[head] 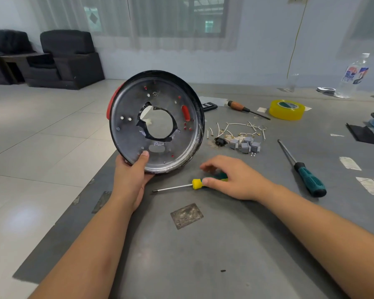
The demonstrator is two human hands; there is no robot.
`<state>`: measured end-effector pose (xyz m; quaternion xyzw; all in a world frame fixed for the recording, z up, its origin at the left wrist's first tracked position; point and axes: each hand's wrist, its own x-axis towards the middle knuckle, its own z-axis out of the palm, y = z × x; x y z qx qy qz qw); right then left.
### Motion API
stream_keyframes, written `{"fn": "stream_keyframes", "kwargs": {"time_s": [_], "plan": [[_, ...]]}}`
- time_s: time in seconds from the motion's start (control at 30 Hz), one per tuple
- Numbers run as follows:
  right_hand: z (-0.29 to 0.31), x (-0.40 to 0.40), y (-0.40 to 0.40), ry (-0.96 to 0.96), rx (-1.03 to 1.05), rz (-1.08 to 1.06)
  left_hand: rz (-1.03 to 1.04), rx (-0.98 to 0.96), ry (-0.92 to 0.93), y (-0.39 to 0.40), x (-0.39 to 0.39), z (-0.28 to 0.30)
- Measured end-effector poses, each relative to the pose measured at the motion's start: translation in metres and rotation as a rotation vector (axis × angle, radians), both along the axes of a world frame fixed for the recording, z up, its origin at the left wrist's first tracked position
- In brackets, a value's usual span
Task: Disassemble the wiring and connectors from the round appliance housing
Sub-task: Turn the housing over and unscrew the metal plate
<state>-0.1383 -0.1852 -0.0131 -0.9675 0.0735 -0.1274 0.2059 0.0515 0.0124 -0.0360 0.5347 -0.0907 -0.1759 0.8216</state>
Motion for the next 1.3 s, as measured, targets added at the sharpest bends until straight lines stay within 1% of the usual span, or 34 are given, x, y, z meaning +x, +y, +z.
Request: {"fn": "stream_keyframes", "kwargs": {"time_s": [0.07, 0.2, 0.37, 0.43, 0.57, 0.67, 0.8, 1.03, 1.3], "plan": [[-0.01, -0.003, 0.0, -0.013, -0.035, 0.04, -0.002, 0.001, 0.0, 0.001, 0.001, -0.001], [-0.016, -0.002, 0.002, -0.064, -0.1, 0.044, -0.008, 0.015, -0.004, 0.003, 0.001, -0.001], [-0.019, -0.002, 0.002, -0.064, -0.125, 0.058, -0.011, 0.009, -0.009, 0.002, 0.002, -0.001], [-0.019, -0.004, 0.002, -0.092, -0.131, 0.048, -0.013, 0.009, -0.009, 0.002, 0.003, -0.002], [-0.019, -0.01, 0.001, -0.184, -0.051, -0.07, -0.003, -0.019, -0.007, 0.002, 0.004, -0.002], [-0.018, -0.014, 0.001, -0.196, -0.081, -0.142, 0.02, -0.037, 0.0, 0.001, 0.004, -0.003], [-0.017, -0.016, 0.005, -0.228, -0.082, -0.172, 0.043, -0.025, 0.004, 0.001, 0.004, -0.005], [-0.018, -0.011, 0.016, -0.216, -0.141, -0.157, 0.041, 0.0, -0.011, 0.0, 0.003, -0.004], [-0.018, -0.009, 0.017, -0.203, -0.164, -0.128, 0.022, 0.015, -0.035, 0.0, 0.001, -0.004]]}}
